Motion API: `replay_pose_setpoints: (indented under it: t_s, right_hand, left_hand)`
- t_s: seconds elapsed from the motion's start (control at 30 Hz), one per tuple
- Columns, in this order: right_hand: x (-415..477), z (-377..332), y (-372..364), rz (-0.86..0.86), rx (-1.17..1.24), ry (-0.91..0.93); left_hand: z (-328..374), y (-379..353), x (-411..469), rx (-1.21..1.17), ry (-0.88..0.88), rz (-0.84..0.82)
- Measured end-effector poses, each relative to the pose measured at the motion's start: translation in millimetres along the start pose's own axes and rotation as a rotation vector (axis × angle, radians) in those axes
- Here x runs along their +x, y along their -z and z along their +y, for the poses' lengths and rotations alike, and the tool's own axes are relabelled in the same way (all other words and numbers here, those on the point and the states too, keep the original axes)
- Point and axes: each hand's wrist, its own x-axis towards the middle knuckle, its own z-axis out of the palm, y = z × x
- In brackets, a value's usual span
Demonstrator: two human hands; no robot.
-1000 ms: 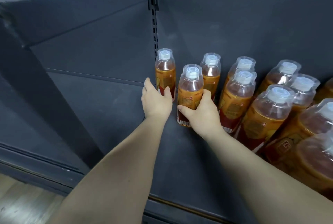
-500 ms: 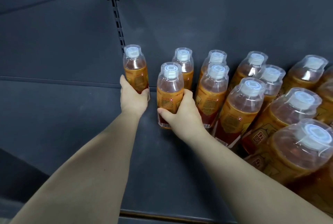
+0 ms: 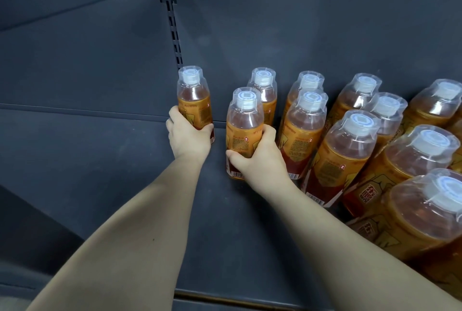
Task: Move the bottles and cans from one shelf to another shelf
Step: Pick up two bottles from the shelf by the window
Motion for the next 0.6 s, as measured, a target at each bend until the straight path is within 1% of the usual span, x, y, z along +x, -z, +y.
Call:
replay_pose_setpoints:
  t_s: [0.27, 0.43, 0.6]
  right_hand:
    - [3.2, 3.8, -1.7, -0.005, 0.003, 0.013]
    - [2.0, 0.5, 3.3, -0.036, 0.067, 0.006]
    - [-11.6, 0.4, 9.5, -0.014, 0.058, 0.043]
  left_hand:
    - [5.6, 2.8, -14.1, 0.047, 0.000, 0.012]
    - [11.9, 6.8, -33.2, 0.069, -0.001, -0.013]
    - [10.4, 21.2, -58.4, 0.061, 0.026, 0.010]
